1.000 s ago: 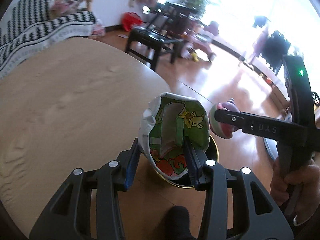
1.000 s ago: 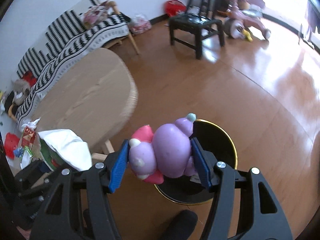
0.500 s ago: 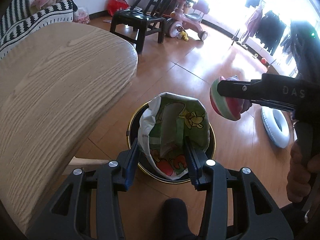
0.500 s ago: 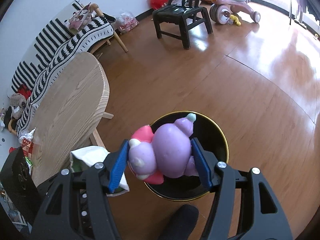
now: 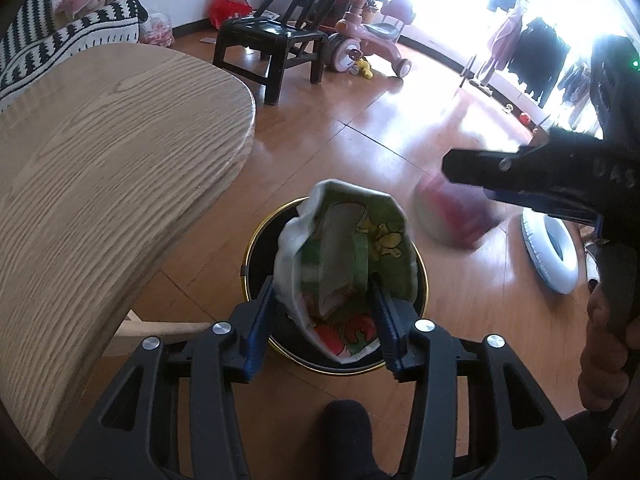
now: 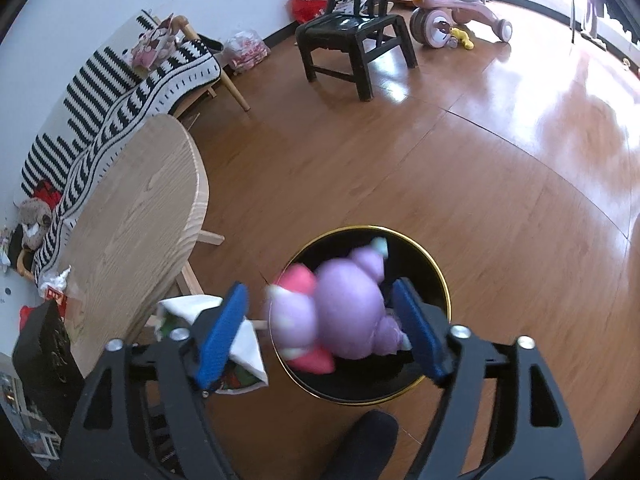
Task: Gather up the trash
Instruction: 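Return both tools to the trash pile on the table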
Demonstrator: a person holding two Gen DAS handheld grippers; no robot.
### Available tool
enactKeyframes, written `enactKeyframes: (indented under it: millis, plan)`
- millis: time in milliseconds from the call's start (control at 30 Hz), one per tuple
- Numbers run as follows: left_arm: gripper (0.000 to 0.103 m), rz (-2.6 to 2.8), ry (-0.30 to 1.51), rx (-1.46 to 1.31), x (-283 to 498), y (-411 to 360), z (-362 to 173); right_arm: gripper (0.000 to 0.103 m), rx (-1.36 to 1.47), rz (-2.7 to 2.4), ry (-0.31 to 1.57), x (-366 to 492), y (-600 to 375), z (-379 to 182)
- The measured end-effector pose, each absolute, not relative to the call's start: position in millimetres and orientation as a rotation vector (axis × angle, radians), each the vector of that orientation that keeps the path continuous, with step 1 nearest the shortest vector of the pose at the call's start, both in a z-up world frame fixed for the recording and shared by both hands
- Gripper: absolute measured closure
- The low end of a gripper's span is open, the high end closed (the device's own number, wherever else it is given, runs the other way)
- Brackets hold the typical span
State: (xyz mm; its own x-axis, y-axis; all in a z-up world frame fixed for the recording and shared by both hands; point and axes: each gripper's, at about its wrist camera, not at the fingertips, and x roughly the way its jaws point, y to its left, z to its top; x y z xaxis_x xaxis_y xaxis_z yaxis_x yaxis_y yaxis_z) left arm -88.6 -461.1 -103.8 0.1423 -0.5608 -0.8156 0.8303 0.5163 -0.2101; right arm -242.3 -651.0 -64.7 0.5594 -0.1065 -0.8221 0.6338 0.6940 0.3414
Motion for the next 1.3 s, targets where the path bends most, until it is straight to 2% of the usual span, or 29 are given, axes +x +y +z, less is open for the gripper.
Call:
enactKeyframes:
  millis: [100, 267, 367, 633, 967, 1300]
  plan:
    - [0.046, -1.028, 1.0, 0.324, -89, -463, -104, 0.021, 0.675, -0.485, 0.862, -244, -651, -62]
    - [0.041, -1.021, 1.0, 0.328, -87, -461, -104, 0.018, 0.667, -0.484, 0.862, -243, -649, -60]
    - [0.035, -1.015, 0.988, 0.329, -85, -456, -99, 0.016, 0.665, -0.481, 0.859, -238, -649, -56]
    - [0.01, -0.975, 0.916, 0.264, -65, -402, -55, 0.008, 0.579, -0.404, 0.819, -193, -607, -21]
    - [0.008, -0.789, 0.83, 0.089, -15, -258, 9, 0.007, 0.45, -0.202, 0.792, -90, -494, 24]
    - [0.008, -0.486, 0.786, 0.08, 29, -94, 3, 0.007, 0.327, 0.061, 0.851, 15, -333, 29]
